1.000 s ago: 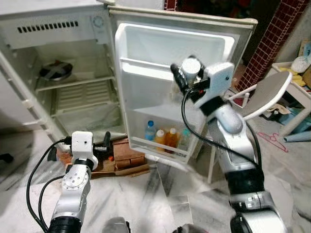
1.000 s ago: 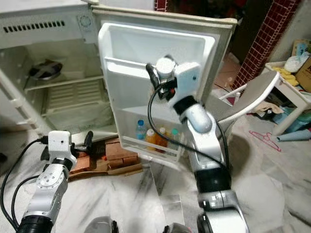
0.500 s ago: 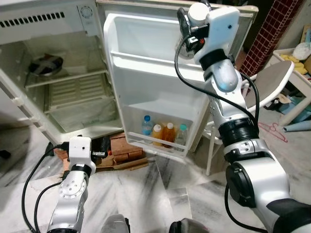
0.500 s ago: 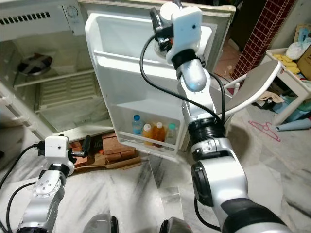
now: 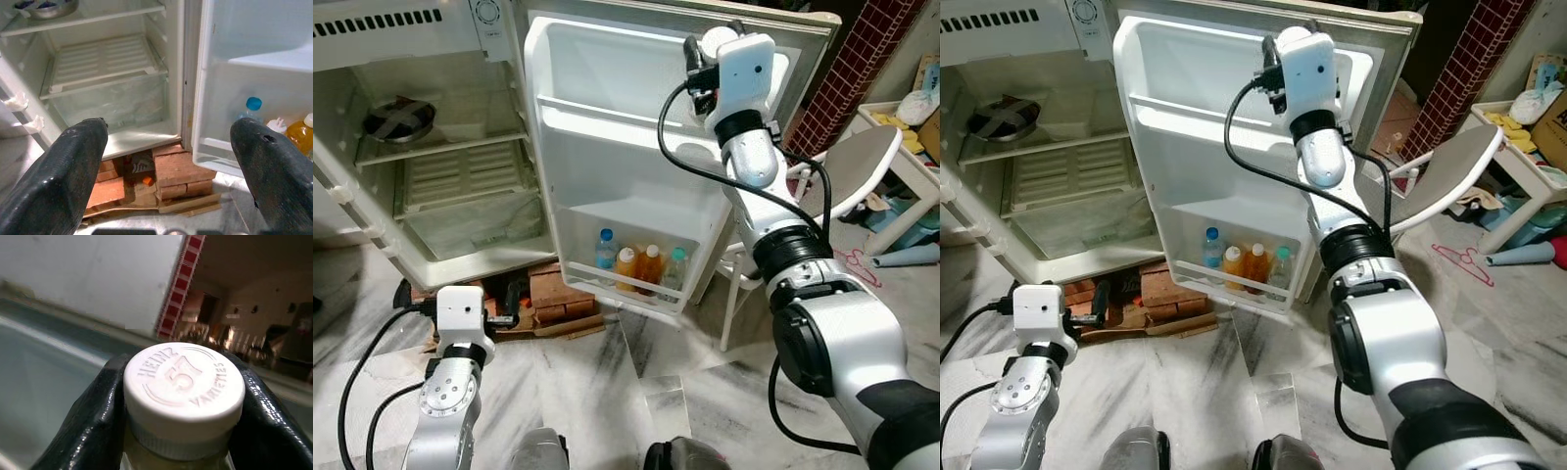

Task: Restocking fridge

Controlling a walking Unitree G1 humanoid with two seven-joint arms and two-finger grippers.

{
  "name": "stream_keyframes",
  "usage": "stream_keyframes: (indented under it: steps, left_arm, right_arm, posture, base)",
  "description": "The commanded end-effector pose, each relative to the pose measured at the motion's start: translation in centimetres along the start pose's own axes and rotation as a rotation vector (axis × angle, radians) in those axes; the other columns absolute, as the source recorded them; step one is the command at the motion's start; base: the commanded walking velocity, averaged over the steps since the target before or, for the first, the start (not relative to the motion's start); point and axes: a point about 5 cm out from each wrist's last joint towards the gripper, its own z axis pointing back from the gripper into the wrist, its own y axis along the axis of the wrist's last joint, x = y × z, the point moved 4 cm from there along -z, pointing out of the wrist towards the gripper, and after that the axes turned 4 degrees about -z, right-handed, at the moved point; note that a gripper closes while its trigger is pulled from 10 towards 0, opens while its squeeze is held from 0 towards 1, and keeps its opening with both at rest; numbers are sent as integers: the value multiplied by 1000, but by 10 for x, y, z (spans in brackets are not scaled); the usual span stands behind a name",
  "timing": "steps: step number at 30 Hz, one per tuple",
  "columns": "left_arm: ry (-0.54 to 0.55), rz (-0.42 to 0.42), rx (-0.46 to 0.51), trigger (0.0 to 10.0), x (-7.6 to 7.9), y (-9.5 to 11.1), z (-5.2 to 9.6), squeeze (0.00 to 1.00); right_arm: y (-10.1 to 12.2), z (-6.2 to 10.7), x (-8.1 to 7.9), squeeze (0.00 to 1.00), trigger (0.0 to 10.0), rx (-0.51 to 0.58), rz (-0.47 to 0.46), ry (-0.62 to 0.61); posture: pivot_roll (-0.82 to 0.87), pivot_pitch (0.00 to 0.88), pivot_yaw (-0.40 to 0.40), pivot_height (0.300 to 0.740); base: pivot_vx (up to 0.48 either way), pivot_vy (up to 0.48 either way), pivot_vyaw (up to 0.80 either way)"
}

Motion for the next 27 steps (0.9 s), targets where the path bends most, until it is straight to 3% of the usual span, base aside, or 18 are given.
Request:
stream_keyframes:
  steps: [1, 17, 18, 19, 20, 21, 27]
  left_arm:
    - [9, 2, 2, 10000, -2, 2, 1, 0]
    - [12, 4, -19, 10000, 1, -1, 6, 0]
    - [12, 4, -19, 10000, 1, -1, 5, 0]
    - [11, 4, -19, 10000, 1, 0, 5, 0]
    - [10, 5, -19, 10000, 2, 0, 4, 0]
    - [10, 5, -19, 10000, 2, -1, 4, 0]
    - [8, 4, -17, 10000, 3, 0, -1, 0]
  right_arm:
    - [-9, 3, 4, 0, 10000, -31, 12, -19]
    - [-35, 8, 9, 0, 10000, -189, 0, -41]
    - [-37, 9, 11, 282, 10000, -197, -8, -47]
    - [-37, 9, 13, 882, 10000, -202, -11, -53]
    - [-38, 9, 15, 882, 10000, -205, -12, -57]
    - [-37, 9, 16, 1000, 10000, -206, -9, -58]
    - [-34, 5, 23, 1000, 10000, -207, 2, -56]
  posture:
    - [173, 105, -67, 740]
    - [166, 111, -82, 740]
    - [165, 110, -82, 740]
    - [164, 107, -82, 740]
    - [164, 107, -82, 740]
    - [163, 102, -82, 740]
    - [161, 86, -84, 740]
  base:
    - [0, 0, 0]
    - [0, 0, 0]
    - [0, 0, 0]
    - [0, 0, 0]
    - [0, 0, 0]
    - [0, 0, 0]
    - [0, 0, 0]
